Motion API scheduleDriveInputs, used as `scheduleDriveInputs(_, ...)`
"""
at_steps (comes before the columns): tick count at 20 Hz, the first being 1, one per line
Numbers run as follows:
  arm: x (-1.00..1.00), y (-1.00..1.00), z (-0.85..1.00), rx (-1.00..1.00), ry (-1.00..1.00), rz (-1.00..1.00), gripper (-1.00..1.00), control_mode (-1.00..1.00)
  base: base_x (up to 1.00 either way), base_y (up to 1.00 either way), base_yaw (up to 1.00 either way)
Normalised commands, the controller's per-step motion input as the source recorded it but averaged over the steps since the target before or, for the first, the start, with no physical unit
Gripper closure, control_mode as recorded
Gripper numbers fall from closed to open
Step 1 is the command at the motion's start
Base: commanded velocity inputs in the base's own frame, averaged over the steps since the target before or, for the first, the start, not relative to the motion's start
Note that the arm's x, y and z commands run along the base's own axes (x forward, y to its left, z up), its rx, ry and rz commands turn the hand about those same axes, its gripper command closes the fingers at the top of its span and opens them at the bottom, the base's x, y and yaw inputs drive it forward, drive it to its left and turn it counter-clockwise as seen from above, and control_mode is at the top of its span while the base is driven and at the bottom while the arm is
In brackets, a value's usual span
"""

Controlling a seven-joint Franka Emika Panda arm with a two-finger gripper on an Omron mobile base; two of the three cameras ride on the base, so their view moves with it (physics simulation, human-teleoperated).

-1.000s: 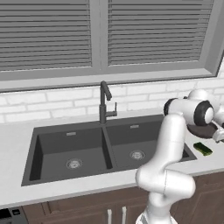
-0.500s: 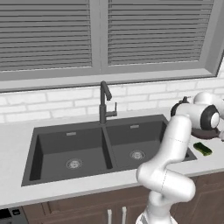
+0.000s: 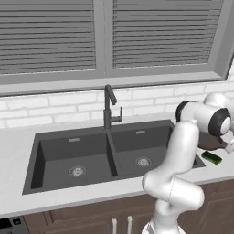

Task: Pick the pan and sponge and place them into the sink. Then turn on the water.

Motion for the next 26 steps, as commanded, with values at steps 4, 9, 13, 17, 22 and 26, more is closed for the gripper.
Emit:
scheduleDriveInputs(4, -0.06, 0.79, 0.68, -0.01, 0.04, 0.05, 1.0, -1.0, 0.0, 0.0, 0.0)
scheduleDriveInputs(9, 0.31, 0.84, 0.79, -0.03, 0.15, 0.01, 1.0, -1.0, 0.0, 0.0, 0.0)
scheduleDriveInputs(13, 0.15, 0.87, 0.36, -0.05, 0.14, 0.0, 1.0, -1.0, 0.0, 0.0, 0.0)
scheduleDriveInputs(17, 0.12, 0.9, 0.01, -0.06, 0.09, 0.0, 1.0, -1.0, 0.0, 0.0, 0.0)
scheduleDriveInputs(22, 0.16, 0.64, -0.02, 0.0, 0.02, 0.0, 1.0, -1.0, 0.0, 0.0, 0.0)
scheduleDriveInputs(26, 0.25, 0.47, -0.13, 0.0, 0.01, 0.0, 1.0, -1.0, 0.0, 0.0, 0.0)
